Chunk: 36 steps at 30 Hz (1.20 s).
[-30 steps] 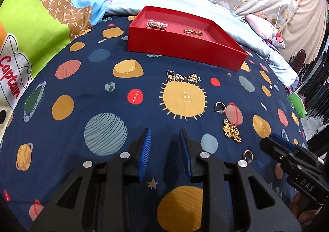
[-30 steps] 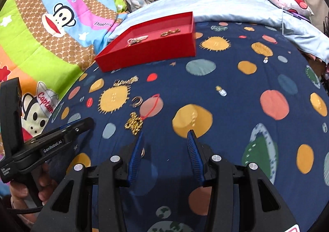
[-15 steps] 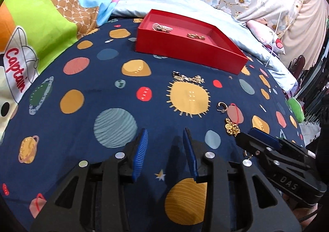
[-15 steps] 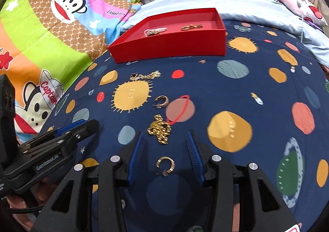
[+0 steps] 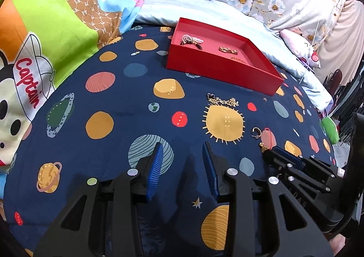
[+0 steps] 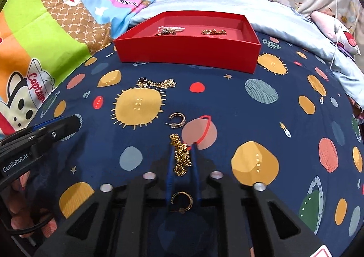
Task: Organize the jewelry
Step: 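Grasp the gold chunky chain with the right tool while the left tool grasps the black clover necklace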
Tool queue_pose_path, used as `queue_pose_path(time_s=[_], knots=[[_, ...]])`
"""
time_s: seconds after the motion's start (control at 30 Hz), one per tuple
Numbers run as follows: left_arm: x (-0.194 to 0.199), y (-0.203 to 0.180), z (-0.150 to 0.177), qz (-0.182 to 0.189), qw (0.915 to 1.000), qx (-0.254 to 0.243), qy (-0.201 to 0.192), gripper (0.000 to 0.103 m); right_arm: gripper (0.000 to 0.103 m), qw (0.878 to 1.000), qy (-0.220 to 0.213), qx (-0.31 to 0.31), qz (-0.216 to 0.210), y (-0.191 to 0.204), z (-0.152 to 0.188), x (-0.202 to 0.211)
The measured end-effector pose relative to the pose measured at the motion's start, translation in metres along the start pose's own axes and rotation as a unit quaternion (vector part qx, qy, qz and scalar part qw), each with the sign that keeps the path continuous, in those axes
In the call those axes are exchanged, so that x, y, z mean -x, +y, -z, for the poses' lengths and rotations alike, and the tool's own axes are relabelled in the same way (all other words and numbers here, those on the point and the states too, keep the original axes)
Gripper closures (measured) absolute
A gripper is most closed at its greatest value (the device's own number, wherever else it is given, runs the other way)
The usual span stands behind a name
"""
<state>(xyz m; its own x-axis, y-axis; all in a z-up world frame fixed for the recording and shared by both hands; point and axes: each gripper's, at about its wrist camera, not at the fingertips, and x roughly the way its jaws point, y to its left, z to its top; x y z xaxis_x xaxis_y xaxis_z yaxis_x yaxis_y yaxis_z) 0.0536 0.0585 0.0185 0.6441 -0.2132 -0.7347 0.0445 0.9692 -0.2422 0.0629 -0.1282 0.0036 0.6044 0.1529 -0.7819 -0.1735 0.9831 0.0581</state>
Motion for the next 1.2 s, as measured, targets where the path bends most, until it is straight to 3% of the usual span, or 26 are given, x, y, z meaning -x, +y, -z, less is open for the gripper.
queue_pose_path(time_s=[0.33, 0.63, 0.73, 0.8, 0.83, 1.2], knots=[[-0.014, -0.01, -0.028, 0.024, 0.9997, -0.006, 0.01, 0.062, 0.099, 0.998, -0.023, -0.057, -0.008, -0.034, 0.009, 0.016], [-0.064, -0.035, -0.059, 0.037, 0.9985, -0.029, 0.028, 0.064, 0.099, 0.996, -0.022, -0.081, -0.025, -0.052, 0.015, 0.018], [-0.076, -0.043, -0.063, 0.028, 0.9983, -0.041, 0.031, 0.074, 0.099, 0.995, -0.016, -0.092, -0.037, -0.057, 0.015, 0.015], [-0.083, -0.046, -0.062, 0.026, 0.998, -0.047, 0.035, 0.09, 0.099, 0.994, -0.012, -0.101, -0.046, -0.06, 0.016, 0.014], [-0.084, -0.048, -0.061, 0.025, 0.9978, -0.049, 0.036, 0.092, 0.099, 0.993, -0.012, -0.105, -0.05, -0.061, 0.016, 0.013], [-0.09, -0.057, -0.061, 0.004, 0.9977, -0.065, 0.022, 0.092, 0.099, 0.992, -0.011, -0.111, -0.057, -0.063, 0.016, 0.013]])
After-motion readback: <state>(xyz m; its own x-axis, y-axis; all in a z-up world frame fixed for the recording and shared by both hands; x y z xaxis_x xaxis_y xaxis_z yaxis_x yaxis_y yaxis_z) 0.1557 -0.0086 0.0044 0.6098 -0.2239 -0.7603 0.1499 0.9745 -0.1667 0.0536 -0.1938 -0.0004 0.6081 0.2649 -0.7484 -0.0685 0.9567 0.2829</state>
